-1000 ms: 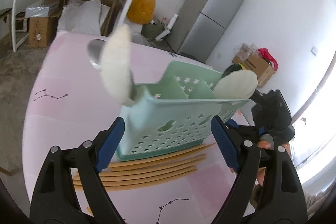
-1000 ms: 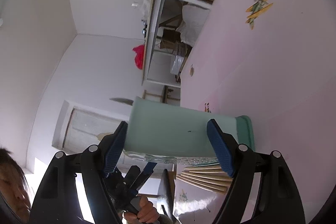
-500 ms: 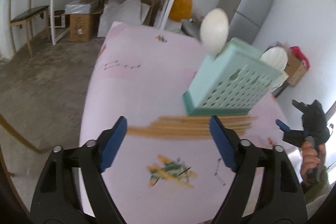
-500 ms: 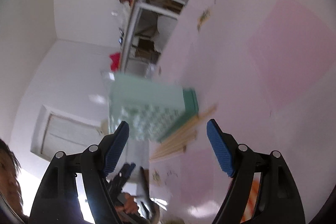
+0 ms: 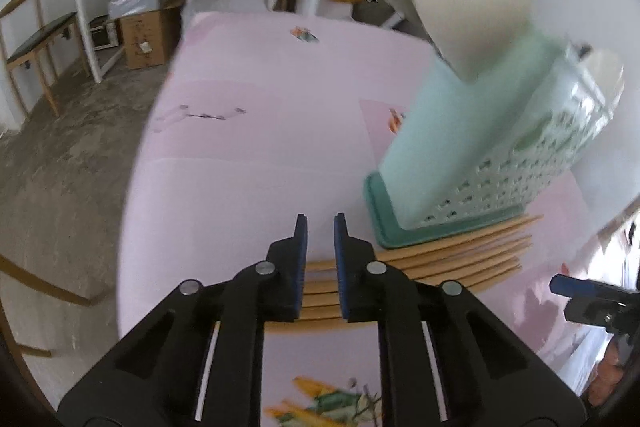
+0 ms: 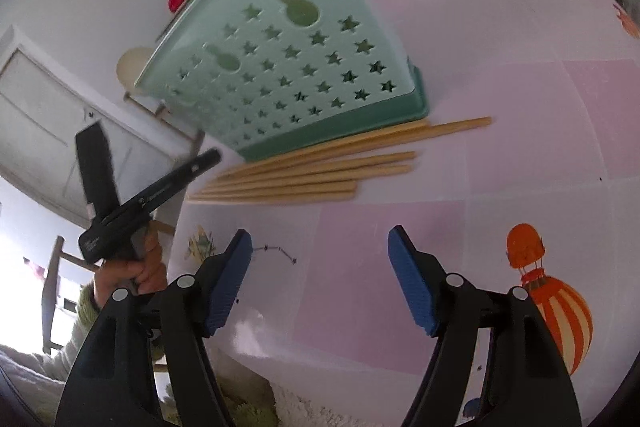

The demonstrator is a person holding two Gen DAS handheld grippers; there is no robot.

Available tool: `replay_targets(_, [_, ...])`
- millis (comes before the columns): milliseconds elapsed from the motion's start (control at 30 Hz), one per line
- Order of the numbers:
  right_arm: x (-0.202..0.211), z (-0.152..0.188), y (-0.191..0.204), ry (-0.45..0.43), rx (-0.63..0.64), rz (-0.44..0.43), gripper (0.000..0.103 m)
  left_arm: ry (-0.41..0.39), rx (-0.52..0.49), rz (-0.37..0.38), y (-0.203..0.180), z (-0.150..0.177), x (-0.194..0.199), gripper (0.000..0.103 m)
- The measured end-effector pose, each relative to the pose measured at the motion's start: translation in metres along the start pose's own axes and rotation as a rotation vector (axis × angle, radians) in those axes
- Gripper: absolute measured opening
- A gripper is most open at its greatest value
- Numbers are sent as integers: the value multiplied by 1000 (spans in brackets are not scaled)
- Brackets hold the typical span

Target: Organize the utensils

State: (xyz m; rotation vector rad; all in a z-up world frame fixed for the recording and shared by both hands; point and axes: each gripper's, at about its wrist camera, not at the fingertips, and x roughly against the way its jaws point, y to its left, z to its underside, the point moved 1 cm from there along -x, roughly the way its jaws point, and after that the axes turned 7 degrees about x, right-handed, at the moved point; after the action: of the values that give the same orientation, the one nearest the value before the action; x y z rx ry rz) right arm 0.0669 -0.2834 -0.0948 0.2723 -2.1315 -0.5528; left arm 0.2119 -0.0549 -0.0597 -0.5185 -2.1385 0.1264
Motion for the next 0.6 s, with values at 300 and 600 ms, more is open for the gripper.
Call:
replay_targets(300, [3, 3, 3, 17, 2, 35, 70, 50, -106, 32, -20, 29, 6, 4])
replay_targets(600, [3, 8, -5, 26, -5, 134, 70, 65, -79, 86, -17, 45, 30, 7])
